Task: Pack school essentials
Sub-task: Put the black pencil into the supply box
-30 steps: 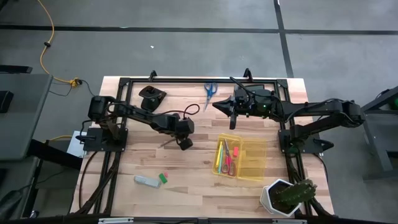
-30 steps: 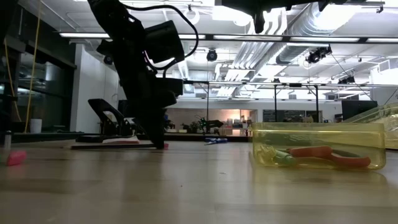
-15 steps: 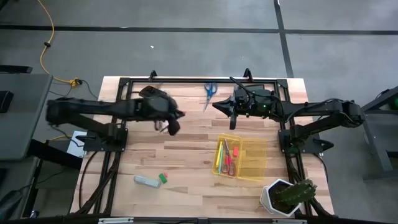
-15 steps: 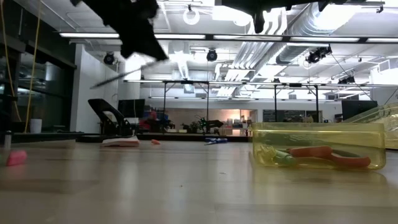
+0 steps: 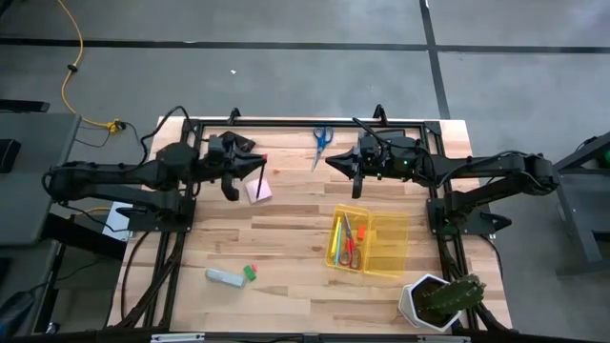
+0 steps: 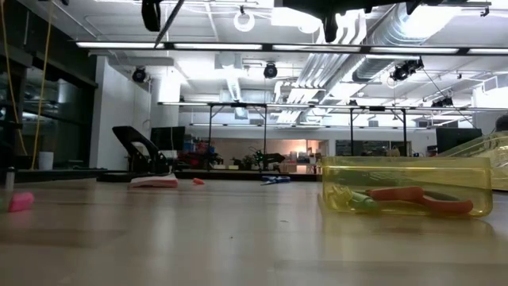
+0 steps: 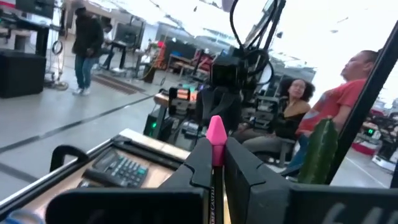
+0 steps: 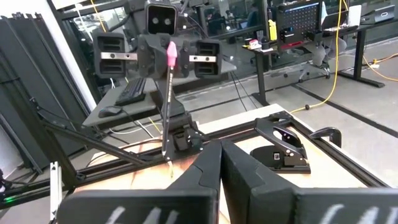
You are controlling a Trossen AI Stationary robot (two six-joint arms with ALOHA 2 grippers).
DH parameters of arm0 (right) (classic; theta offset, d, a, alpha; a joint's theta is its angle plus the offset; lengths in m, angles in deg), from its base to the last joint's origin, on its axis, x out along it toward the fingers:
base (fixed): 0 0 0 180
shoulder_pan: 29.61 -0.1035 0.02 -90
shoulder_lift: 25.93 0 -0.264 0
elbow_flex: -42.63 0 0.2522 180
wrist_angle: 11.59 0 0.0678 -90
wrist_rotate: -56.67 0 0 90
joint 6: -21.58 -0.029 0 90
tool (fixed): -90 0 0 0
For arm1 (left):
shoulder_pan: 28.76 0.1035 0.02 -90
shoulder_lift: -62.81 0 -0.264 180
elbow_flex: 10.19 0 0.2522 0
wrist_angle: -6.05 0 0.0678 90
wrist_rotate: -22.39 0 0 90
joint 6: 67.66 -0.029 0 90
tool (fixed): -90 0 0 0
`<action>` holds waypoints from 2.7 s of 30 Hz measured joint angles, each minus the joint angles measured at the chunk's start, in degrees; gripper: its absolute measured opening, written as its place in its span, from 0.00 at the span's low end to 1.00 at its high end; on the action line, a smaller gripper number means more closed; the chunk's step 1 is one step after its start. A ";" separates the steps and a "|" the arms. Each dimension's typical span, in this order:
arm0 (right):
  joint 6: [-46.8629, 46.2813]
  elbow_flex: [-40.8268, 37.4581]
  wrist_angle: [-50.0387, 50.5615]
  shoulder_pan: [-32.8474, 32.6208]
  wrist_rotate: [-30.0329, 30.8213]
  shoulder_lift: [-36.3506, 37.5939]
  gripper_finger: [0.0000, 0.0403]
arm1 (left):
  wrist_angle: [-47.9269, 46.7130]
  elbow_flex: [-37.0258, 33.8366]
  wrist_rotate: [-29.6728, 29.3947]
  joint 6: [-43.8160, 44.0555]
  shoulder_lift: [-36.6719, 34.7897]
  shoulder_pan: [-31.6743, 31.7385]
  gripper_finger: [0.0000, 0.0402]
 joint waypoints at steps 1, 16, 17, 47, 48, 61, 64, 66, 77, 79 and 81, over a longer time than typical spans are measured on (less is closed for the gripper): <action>-0.02 0.00 0.00 0.00 0.00 0.00 0.00 | 0.58 0.01 0.00 0.00 0.30 0.00 0.00; -11.94 0.07 -7.85 -2.75 -1.16 -7.99 0.24 | 12.84 0.01 -0.12 1.68 10.56 0.00 0.00; -11.99 0.07 -10.11 -3.36 -1.20 -9.26 0.29 | 14.33 0.01 -0.13 2.37 11.99 0.00 0.00; -11.11 0.05 -20.37 -6.14 -0.93 -15.50 0.28 | 20.25 14.89 4.50 1.61 32.28 0.00 0.02; -11.09 0.04 -20.38 -6.13 -0.94 -15.50 0.24 | 20.28 14.89 4.48 1.51 32.13 0.00 0.02; -8.84 -0.11 -17.30 -5.52 -1.06 -13.92 0.02 | 15.24 14.89 5.96 2.98 30.05 0.77 0.14; -8.51 0.07 -10.62 -4.54 -1.55 -9.43 0.02 | 5.97 14.87 6.10 2.30 25.54 2.24 0.23; -6.99 0.07 -4.39 -4.03 -1.57 -6.79 0.02 | -0.95 14.80 6.23 0.78 21.84 3.19 0.29; -4.66 -2.65 15.16 -4.50 -1.04 7.64 0.01 | -25.27 14.32 10.32 -3.10 -1.37 4.39 0.39; -5.96 -4.69 14.83 -5.19 -0.16 9.57 0.01 | -24.97 12.88 10.04 -3.08 -5.33 3.84 0.39; -7.75 -7.08 13.99 -5.68 2.04 11.34 0.00 | -24.95 11.57 8.95 -3.06 -8.59 3.24 0.39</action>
